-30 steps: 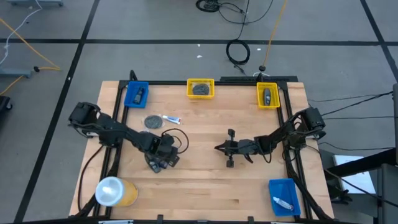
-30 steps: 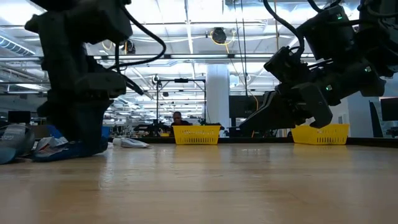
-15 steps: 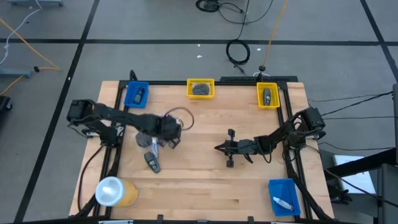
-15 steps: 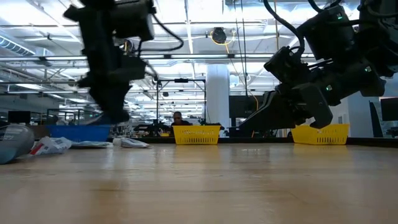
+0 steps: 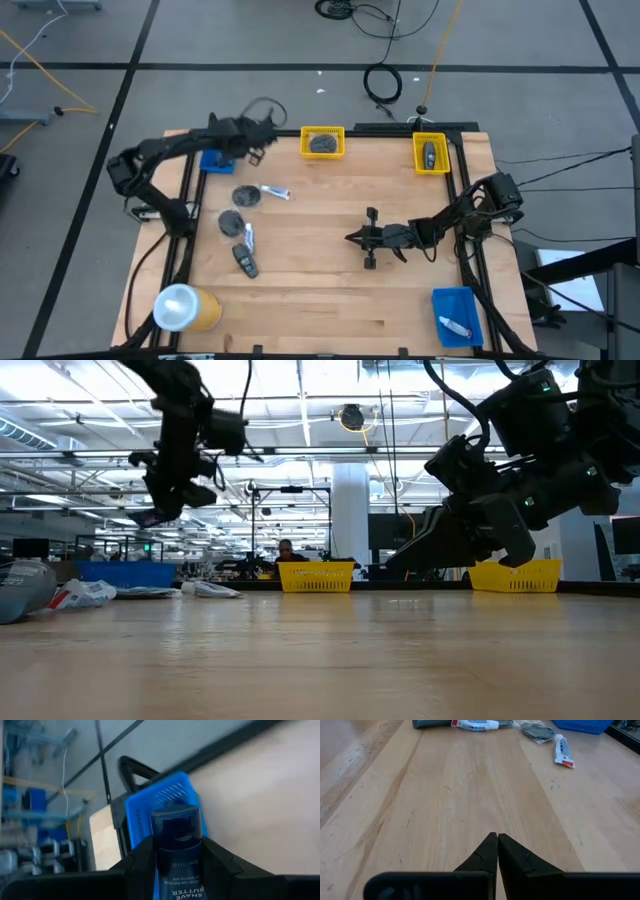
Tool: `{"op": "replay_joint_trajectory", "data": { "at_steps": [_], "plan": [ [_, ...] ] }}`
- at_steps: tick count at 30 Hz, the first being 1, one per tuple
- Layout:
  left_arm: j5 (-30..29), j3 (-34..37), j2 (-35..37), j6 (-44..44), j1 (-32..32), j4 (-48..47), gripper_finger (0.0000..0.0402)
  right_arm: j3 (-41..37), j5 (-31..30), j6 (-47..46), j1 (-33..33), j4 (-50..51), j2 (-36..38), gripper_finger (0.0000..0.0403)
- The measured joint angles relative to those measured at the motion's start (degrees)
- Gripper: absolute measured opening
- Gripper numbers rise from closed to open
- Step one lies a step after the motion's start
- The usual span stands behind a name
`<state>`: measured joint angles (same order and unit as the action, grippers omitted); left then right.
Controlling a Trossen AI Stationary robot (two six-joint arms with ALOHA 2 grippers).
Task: Pick & Place Travel size toiletries
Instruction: Put the shave cream into the top blue bin
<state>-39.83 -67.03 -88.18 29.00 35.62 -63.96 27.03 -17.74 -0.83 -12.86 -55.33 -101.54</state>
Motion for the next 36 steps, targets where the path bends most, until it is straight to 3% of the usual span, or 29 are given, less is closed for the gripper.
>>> {"op": "replay_joint_trajectory", "data": {
  "at_steps": [5,10,15,23,31,36],
  "plan": [
    [4.08,2.29,0.05,-3.95,10.77,7.78,0.0113,0.00,0.01,0.01,0.00,0.00,0.00,0.0006],
    [8.19,7.94,0.02,-7.78,16.52,14.10,0.0113,0.00,0.02,0.01,0.00,-0.01,0.00,0.0006],
    [8.45,13.39,-0.02,-10.52,17.49,18.44,0.0113,0.00,0.02,0.01,0.00,-0.04,0.00,0.0006],
    [13.13,13.95,0.02,-12.84,17.78,21.03,0.0113,0.00,0.04,0.01,0.00,-0.11,0.00,0.0006],
    [12.87,13.95,0.02,-13.55,19.17,23.04,0.0115,0.00,0.04,0.01,0.00,-0.11,0.00,0.0006],
    [12.86,13.95,0.02,-15.67,19.16,24.72,0.0147,0.00,0.04,-0.01,0.00,-0.10,0.00,0.0006]
  ]
}}
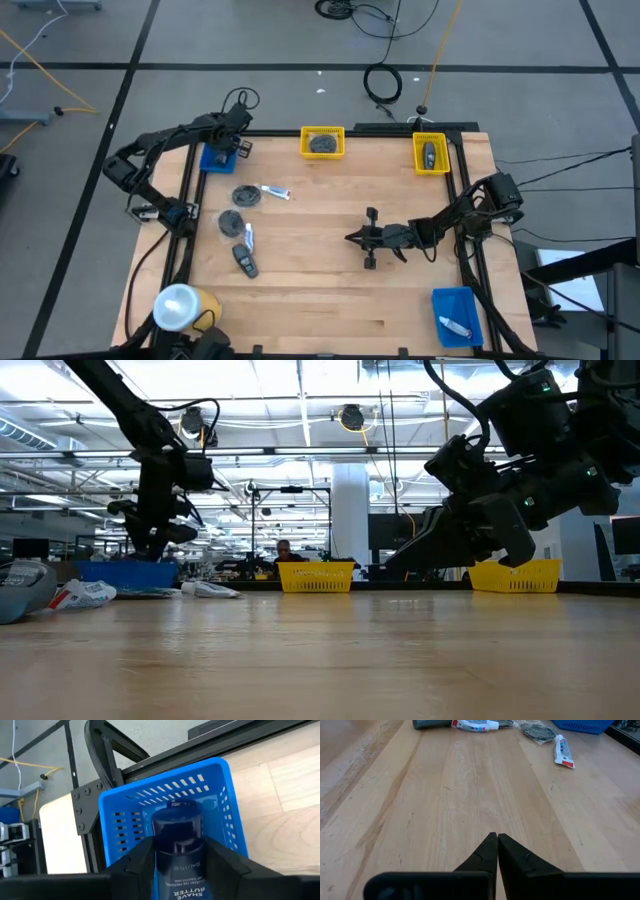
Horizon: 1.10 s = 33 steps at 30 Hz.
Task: Pick & Place Travel size toiletries
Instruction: Put the shave cream into the top blue bin, then put the top toothpaste into the bottom blue bin
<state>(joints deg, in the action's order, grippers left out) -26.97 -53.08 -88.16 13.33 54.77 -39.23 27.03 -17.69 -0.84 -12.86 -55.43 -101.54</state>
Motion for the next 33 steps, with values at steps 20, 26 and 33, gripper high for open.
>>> {"op": "replay_joint_trajectory", "data": {
  "at_steps": [20,26,33],
  "plan": [
    [0.34,-7.55,0.13,0.45,-11.16,-9.23,0.0182,0.00,0.00,0.02,0.00,0.02,0.00,0.0006],
    [2.22,-5.52,0.13,-4.84,-25.09,-5.85,0.0164,0.00,0.00,0.04,0.00,0.06,0.00,0.0006],
    [14.56,0.34,0.13,-13.34,-33.69,0.33,0.0167,0.00,0.01,0.03,0.00,0.26,0.00,0.0006]
  ]
}}
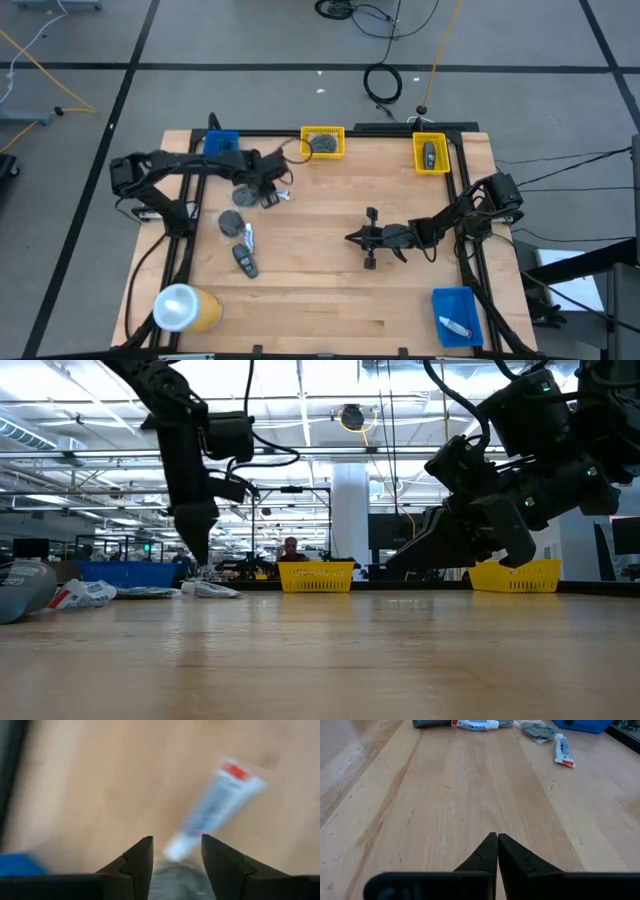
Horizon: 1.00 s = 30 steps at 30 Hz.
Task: Pick & Place Travel size toiletries
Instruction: Put the top toothpaste into the bottom blue bin
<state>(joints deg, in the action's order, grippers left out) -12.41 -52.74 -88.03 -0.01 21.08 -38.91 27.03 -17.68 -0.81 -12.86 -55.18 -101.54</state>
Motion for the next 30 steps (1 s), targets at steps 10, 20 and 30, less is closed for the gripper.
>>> {"op": "replay_joint_trajectory", "data": {
  "at_steps": [10,20,30],
  "plan": [
    [2.03,11.21,0.00,-12.23,1.43,21.16,0.0275,0.00,0.01,0.01,0.00,-0.02,0.00,0.0006],
    [7.46,12.01,0.00,-14.89,2.53,16.98,0.0284,0.00,-0.01,0.01,0.00,0.13,0.00,0.0006],
    [7.46,12.01,0.00,-12.44,2.40,19.53,0.0134,0.00,0.00,0.01,0.02,0.15,0.00,0.0006]
  ]
}}
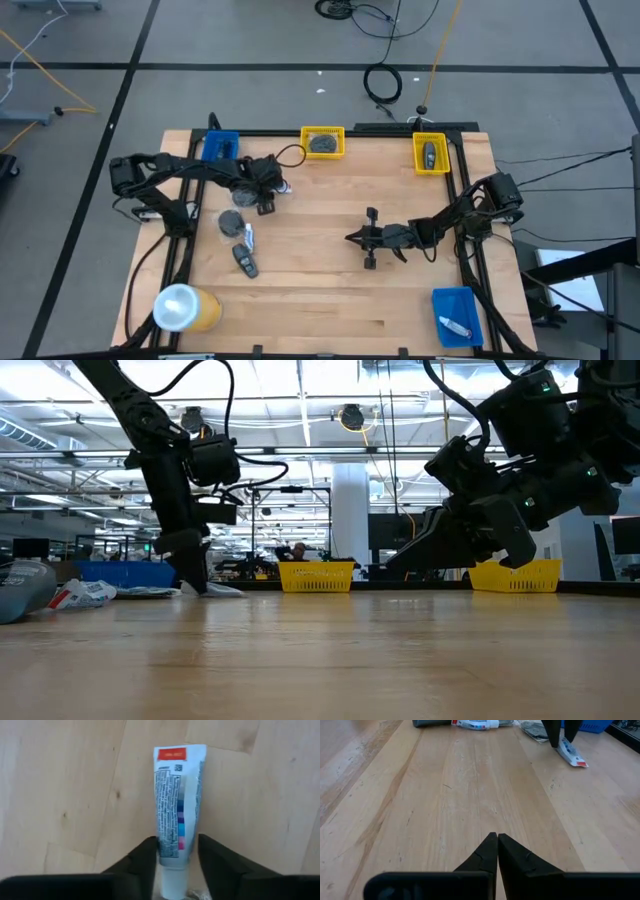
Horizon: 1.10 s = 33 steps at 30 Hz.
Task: Pick & Place Travel size toiletries
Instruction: Put the top toothpaste into the bottom blue bin
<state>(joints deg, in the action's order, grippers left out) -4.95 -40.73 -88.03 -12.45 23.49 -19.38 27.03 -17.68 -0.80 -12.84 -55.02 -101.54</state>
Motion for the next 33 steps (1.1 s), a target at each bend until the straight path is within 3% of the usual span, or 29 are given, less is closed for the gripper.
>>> {"op": "replay_joint_trajectory", "data": {
  "at_steps": [5,9,17,24,33],
  "plan": [
    [1.98,0.00,0.00,5.09,-2.73,1.17,0.0065,0.00,-0.01,0.00,-0.02,0.00,0.00,0.0006],
    [3.86,0.00,-0.02,9.90,-7.89,6.73,0.0038,0.00,0.01,0.23,-0.01,-0.46,0.01,0.0015],
    [8.41,0.00,-0.02,18.40,-20.84,23.75,0.0044,-0.02,0.12,9.44,-1.81,-0.92,0.02,0.0105],
    [8.15,-0.02,-1.56,26.27,-29.34,32.38,0.0046,0.26,3.05,25.32,-6.64,-9.94,0.02,0.0197],
    [8.15,-0.04,-11.81,31.76,-34.47,44.16,0.0046,5.51,2.90,33.39,-8.42,-4.81,0.02,0.0220]
  ]
}}
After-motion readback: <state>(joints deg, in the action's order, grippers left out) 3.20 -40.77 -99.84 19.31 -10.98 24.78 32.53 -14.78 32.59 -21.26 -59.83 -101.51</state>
